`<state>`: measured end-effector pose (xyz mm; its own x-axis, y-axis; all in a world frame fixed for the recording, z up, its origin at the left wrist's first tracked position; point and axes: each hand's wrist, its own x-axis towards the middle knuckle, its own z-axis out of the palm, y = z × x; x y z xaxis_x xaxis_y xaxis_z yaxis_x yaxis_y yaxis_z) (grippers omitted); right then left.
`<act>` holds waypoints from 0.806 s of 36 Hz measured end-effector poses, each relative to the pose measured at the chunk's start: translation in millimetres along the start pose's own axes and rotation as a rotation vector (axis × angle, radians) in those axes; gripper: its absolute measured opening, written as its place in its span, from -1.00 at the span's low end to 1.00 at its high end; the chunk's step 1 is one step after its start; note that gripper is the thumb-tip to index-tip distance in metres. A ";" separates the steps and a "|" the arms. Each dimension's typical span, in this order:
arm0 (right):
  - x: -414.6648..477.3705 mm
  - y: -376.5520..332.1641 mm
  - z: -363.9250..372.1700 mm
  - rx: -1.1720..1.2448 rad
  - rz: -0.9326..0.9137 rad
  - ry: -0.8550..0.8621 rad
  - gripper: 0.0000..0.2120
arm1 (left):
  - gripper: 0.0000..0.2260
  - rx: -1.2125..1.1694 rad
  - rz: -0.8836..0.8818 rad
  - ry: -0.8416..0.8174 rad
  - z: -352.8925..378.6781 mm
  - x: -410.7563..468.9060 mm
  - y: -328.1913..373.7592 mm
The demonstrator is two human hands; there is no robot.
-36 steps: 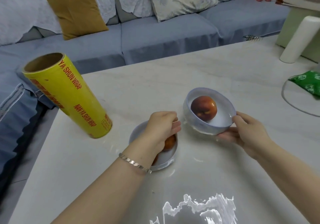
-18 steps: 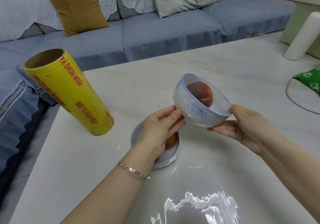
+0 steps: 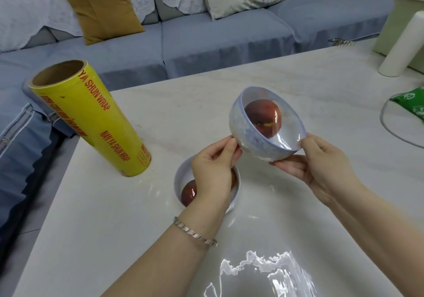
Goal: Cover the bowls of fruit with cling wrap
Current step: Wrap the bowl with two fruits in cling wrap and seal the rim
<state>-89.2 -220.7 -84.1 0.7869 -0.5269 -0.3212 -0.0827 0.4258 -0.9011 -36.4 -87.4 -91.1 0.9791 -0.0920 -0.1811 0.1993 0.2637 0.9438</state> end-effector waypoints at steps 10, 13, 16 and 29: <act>-3.4 10.6 -3.7 0.009 -0.041 0.064 -0.69 | -0.61 0.036 -0.294 0.037 -1.4 2.3 29.9; -3.1 14.6 -5.3 -0.025 -0.038 0.070 -0.69 | -0.63 0.075 -0.268 -0.005 -3.9 1.4 29.5; -4.0 20.3 -5.1 -0.062 -0.053 0.078 -0.68 | -0.80 0.180 -0.281 -0.121 -2.5 -2.9 23.1; -9.0 32.3 -0.6 -0.173 -0.242 0.154 -0.71 | -0.81 0.017 -0.412 0.051 15.1 6.5 1.0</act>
<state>-99.3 -202.7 -110.5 0.6957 -0.7082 -0.1204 -0.0175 0.1509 -0.9884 -30.4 -102.2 -87.2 0.8186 -0.1388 -0.5574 0.5744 0.1990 0.7940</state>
